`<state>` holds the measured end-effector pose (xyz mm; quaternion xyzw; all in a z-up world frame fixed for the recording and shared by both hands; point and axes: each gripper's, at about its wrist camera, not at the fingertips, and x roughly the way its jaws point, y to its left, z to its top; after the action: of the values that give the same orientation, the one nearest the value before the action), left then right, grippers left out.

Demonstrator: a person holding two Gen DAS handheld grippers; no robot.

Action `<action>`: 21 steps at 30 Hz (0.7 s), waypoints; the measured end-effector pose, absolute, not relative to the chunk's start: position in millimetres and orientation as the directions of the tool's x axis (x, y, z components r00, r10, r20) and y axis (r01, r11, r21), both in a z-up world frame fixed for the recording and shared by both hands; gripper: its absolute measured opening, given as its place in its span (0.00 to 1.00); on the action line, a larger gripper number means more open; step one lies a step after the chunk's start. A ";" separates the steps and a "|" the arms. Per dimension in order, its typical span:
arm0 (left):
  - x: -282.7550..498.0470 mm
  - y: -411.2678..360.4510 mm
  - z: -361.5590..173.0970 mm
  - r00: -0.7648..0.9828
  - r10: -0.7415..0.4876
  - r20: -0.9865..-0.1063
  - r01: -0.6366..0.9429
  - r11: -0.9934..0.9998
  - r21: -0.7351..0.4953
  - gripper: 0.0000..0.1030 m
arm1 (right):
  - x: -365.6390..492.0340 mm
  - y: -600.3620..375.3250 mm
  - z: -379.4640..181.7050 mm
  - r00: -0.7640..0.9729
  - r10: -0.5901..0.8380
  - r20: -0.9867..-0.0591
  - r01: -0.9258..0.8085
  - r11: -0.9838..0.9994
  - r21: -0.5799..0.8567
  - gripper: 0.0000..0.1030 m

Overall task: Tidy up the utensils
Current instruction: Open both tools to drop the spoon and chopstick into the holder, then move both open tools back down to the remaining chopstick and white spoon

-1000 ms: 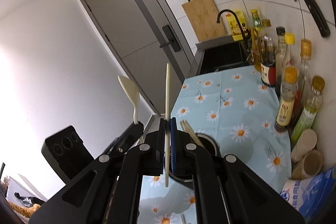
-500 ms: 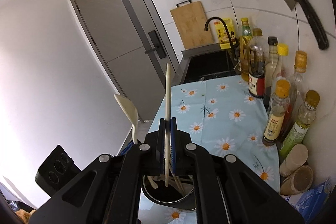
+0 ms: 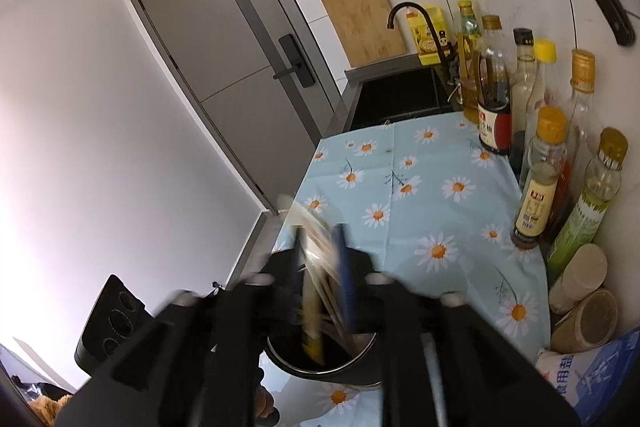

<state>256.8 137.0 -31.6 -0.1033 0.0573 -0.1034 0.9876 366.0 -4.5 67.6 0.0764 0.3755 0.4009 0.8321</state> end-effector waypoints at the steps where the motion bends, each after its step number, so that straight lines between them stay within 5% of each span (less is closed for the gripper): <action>1: 256.1 137.6 -31.3 0.972 -0.217 -0.096 0.191 0.956 -0.221 0.07 | 365.8 -5.0 66.7 0.395 0.726 -0.563 -0.608 0.666 0.432 0.31; 9: 248.4 147.2 -24.8 0.974 -0.201 -0.108 0.172 0.957 -0.232 0.07 | 359.7 -9.9 72.8 0.398 0.734 -0.550 -0.607 0.660 0.442 0.31; 21: 216.3 160.1 -7.2 0.972 -0.193 -0.136 0.154 0.954 -0.256 0.24 | 333.3 -24.0 78.7 0.395 0.742 -0.542 -0.632 0.648 0.425 0.31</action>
<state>216.3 160.1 -7.2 -0.1228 0.0801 -0.0879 0.9853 333.3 -24.0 78.7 0.0754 0.3634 0.4128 0.8318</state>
